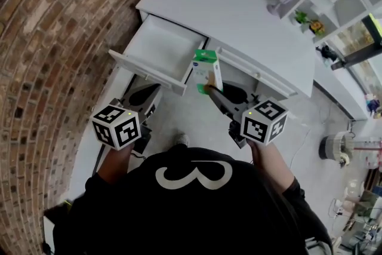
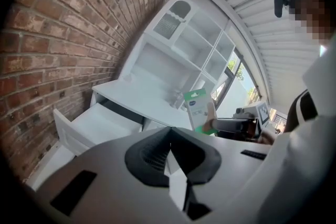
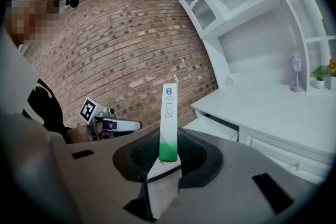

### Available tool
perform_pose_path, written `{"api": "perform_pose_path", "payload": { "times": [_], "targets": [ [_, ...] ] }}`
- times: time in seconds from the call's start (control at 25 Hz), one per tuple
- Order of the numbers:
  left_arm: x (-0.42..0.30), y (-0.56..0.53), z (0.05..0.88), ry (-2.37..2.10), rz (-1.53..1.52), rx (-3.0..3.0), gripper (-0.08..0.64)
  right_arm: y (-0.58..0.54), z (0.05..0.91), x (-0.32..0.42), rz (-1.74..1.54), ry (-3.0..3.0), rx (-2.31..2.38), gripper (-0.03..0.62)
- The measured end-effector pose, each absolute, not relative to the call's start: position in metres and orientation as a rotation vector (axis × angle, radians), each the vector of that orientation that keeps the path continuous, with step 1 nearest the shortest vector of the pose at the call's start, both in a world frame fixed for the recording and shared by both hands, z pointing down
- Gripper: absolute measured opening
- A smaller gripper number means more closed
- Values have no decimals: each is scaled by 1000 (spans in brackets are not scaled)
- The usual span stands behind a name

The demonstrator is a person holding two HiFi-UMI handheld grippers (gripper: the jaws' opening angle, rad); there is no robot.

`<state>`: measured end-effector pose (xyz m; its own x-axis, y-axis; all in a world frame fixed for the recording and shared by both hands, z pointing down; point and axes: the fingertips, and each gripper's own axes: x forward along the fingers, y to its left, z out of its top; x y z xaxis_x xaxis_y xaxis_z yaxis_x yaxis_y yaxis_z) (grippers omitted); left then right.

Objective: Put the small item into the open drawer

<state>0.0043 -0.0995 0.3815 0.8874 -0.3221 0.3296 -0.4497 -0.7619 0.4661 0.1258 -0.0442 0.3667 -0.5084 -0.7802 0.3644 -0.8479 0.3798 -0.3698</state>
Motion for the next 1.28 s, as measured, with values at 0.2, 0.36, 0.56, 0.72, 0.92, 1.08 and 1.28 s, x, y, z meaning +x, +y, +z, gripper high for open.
{"api": "perform_pose_path", "payload": {
  "times": [0.2,0.36,0.56,0.72,0.92,1.08,1.28],
  "targets": [
    [-1,-111,389,-576,299,2486,2,-63,380,116,798,-2503,1452,95],
    [-4,-115,390,-595,284,2480,3,-78,393,110,810,-2483,1416,95],
    [-18,-125,392,-649,273,2448,2,-106,411,103,820,-2469,1363,95],
    [-31,-145,395,-706,268,2423,2,-139,426,98,827,-2450,1317,95],
    [-38,-177,403,-741,277,2378,2,-184,444,92,839,-2420,1258,95],
    [-46,-203,411,-763,294,2353,2,-216,463,83,844,-2392,1219,95],
    [-56,-231,423,-805,287,2303,2,-254,501,76,853,-2335,1169,95]
  ]
}}
